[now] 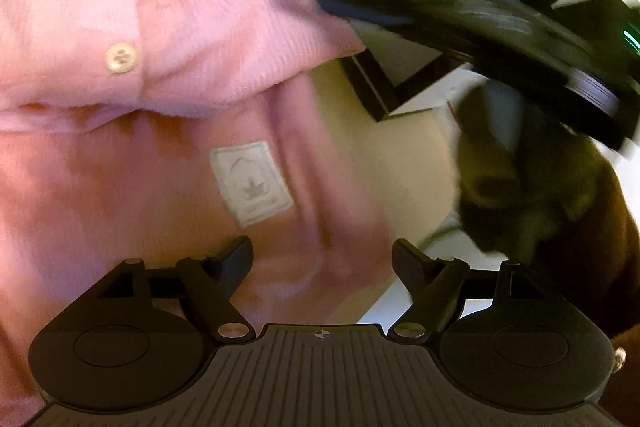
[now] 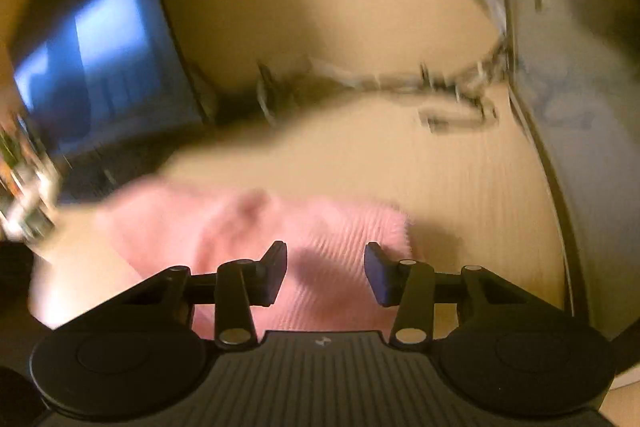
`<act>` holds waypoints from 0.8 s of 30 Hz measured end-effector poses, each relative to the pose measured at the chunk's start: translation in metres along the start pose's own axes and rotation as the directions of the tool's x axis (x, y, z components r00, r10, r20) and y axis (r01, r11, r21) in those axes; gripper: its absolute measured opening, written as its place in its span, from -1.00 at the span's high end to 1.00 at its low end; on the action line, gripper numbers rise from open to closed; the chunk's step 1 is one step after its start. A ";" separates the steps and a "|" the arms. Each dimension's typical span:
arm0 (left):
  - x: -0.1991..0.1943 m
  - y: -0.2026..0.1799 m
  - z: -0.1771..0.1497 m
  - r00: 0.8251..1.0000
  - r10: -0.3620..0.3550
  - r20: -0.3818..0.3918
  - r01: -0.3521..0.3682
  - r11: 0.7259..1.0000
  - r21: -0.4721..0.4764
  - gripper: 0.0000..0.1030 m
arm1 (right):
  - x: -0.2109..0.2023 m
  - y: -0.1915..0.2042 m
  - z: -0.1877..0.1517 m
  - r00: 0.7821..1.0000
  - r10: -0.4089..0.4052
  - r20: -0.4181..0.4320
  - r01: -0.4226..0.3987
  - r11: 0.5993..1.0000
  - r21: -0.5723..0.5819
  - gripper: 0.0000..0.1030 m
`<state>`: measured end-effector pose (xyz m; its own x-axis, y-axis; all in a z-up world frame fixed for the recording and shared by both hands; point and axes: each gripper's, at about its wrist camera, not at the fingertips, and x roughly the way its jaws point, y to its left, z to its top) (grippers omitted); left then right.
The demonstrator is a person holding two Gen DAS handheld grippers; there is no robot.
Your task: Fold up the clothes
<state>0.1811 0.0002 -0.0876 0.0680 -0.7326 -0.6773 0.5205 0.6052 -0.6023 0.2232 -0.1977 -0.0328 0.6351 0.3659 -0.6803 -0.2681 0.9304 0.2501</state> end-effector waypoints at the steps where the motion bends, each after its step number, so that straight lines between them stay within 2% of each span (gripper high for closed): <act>1: -0.008 -0.001 -0.001 1.000 0.021 0.005 -0.021 1.000 0.008 -0.60 | 0.006 -0.001 -0.006 1.000 -0.007 -0.029 0.007 1.000 -0.009 0.15; 4: -0.056 -0.002 0.001 0.994 0.012 0.104 -0.015 0.999 0.029 -0.66 | 0.010 -0.001 -0.018 0.999 -0.020 -0.039 0.018 0.999 -0.048 0.14; 5: -0.075 0.001 0.005 0.986 0.025 0.162 -0.030 0.999 0.027 -0.77 | 0.010 0.001 -0.018 0.999 -0.026 -0.041 0.023 0.998 -0.064 0.14; 6: -0.095 0.005 0.010 0.975 0.038 0.219 -0.044 0.999 0.024 -0.84 | 0.011 0.001 -0.016 0.999 -0.029 -0.046 0.026 0.997 -0.072 0.14; 8: -0.125 0.019 0.020 0.945 0.103 0.309 -0.104 0.995 -0.013 -0.84 | 0.009 0.001 -0.012 0.998 -0.034 -0.053 0.030 0.997 -0.075 0.14; 9: -0.136 0.030 0.026 0.928 0.151 0.340 -0.143 0.989 -0.049 -0.84 | 0.005 0.002 -0.005 0.999 -0.032 -0.044 0.029 0.998 -0.063 0.13; 10: -0.143 0.044 0.031 0.911 0.210 0.355 -0.186 0.977 -0.102 -0.81 | -0.003 0.002 -0.002 0.999 -0.025 -0.028 0.023 0.999 -0.048 0.04; 11: -0.146 0.056 0.036 0.901 0.245 0.359 -0.208 0.968 -0.140 -0.77 | -0.010 0.002 0.001 1.000 -0.017 -0.006 0.017 1.000 -0.026 -0.05; 12: -0.143 0.064 0.038 0.906 0.243 0.346 -0.200 0.967 -0.156 -0.75 | -0.014 0.000 0.006 1.000 -0.019 0.012 0.019 1.000 0.001 -0.24; 13: -0.140 0.072 0.041 0.912 0.240 0.333 -0.192 0.966 -0.172 -0.75 | -0.017 -0.003 0.011 0.999 -0.024 0.028 0.023 0.999 0.029 -0.34; 18: -0.125 0.114 0.052 0.937 0.223 0.269 -0.155 0.955 -0.253 -0.78 | 0.008 -0.013 0.033 0.997 -0.074 0.021 0.071 0.990 0.119 -0.45; 21: -0.112 0.135 0.058 0.950 0.206 0.235 -0.131 0.945 -0.298 -0.78 | 0.027 -0.020 0.037 0.994 -0.107 -0.029 0.110 0.979 0.170 -0.49; 24: -0.105 0.144 0.061 0.955 0.215 0.202 -0.141 0.934 -0.328 -0.63 | 0.028 -0.020 0.035 0.990 -0.130 -0.054 0.137 0.973 0.187 -0.49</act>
<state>0.3005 0.1453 -0.0773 0.3490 -0.6327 -0.6913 0.1978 0.7708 -0.6056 0.2714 -0.2056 -0.0332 0.6247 0.2404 -0.7430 -0.0379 0.9596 0.2787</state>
